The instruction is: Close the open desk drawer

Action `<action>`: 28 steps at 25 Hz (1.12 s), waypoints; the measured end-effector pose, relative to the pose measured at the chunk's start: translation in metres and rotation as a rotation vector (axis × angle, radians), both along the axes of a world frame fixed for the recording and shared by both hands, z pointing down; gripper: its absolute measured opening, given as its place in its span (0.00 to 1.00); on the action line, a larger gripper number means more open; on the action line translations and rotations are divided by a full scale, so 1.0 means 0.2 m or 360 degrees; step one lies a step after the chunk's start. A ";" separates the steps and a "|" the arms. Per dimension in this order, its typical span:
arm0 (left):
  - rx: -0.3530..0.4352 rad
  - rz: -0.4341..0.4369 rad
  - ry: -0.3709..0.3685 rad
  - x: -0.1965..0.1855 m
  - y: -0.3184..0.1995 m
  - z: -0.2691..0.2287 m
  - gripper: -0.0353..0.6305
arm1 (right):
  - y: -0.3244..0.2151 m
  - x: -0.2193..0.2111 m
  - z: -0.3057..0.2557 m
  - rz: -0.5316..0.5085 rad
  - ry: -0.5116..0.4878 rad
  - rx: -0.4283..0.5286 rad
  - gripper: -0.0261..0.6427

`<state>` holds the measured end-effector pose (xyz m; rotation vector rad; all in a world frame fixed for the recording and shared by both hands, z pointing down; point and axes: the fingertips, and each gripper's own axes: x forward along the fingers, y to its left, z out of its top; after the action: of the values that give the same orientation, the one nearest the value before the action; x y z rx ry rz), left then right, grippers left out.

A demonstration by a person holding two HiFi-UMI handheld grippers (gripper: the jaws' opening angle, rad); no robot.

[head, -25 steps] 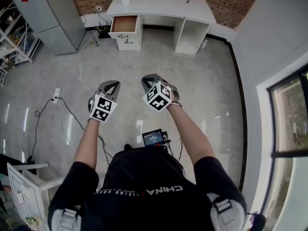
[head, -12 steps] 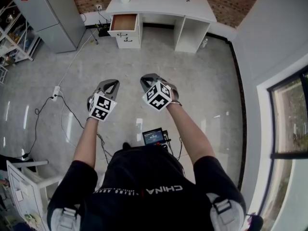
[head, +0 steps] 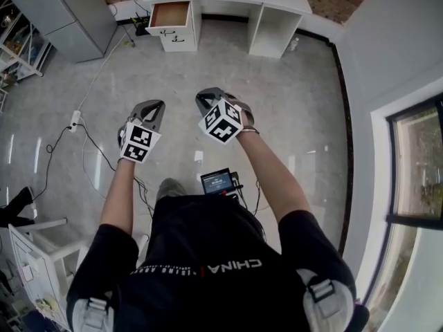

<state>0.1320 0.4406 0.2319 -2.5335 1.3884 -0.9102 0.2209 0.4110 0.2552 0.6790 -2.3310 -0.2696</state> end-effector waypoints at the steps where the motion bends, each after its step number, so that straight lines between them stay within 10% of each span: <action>1: -0.0011 0.0002 -0.0001 0.00 -0.02 0.02 0.07 | -0.02 0.00 0.02 0.0010 0.0006 -0.0004 0.06; 28: -0.0129 0.0144 0.0010 -0.96 -1.67 0.26 0.07 | -1.58 -0.86 0.22 0.0280 0.0026 -0.0171 0.06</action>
<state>-0.0597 0.1061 0.2836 -2.6361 1.2518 -0.9622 0.0481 0.0950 0.2990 0.8191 -2.2353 -0.0692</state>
